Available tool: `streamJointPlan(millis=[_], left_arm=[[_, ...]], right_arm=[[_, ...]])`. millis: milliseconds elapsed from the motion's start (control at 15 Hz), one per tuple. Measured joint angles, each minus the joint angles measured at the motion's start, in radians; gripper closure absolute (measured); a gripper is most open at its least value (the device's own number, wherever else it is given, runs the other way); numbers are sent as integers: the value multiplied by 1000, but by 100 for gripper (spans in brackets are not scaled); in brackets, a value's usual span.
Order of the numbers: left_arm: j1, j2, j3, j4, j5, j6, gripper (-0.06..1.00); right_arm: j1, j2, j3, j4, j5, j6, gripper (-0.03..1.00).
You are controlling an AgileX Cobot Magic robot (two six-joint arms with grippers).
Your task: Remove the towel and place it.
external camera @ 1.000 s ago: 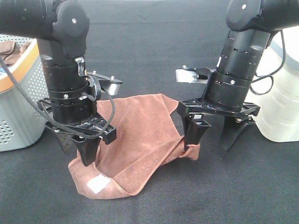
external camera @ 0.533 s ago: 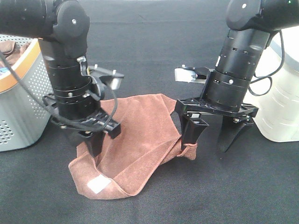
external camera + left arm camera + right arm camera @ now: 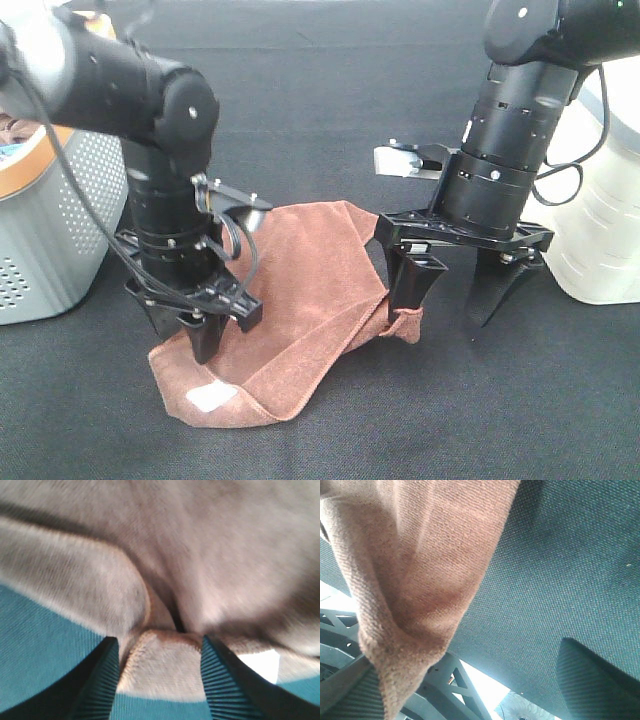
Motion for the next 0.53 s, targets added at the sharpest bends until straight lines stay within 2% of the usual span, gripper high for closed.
streamJointPlan(millis=[267, 533], left_arm=[[0, 59, 0, 8, 30, 0, 45], [0, 66, 0, 62, 60, -20, 45]], right_arm=[[0, 0, 0, 0, 1, 0, 18], [0, -78, 1, -10, 2, 0, 18]])
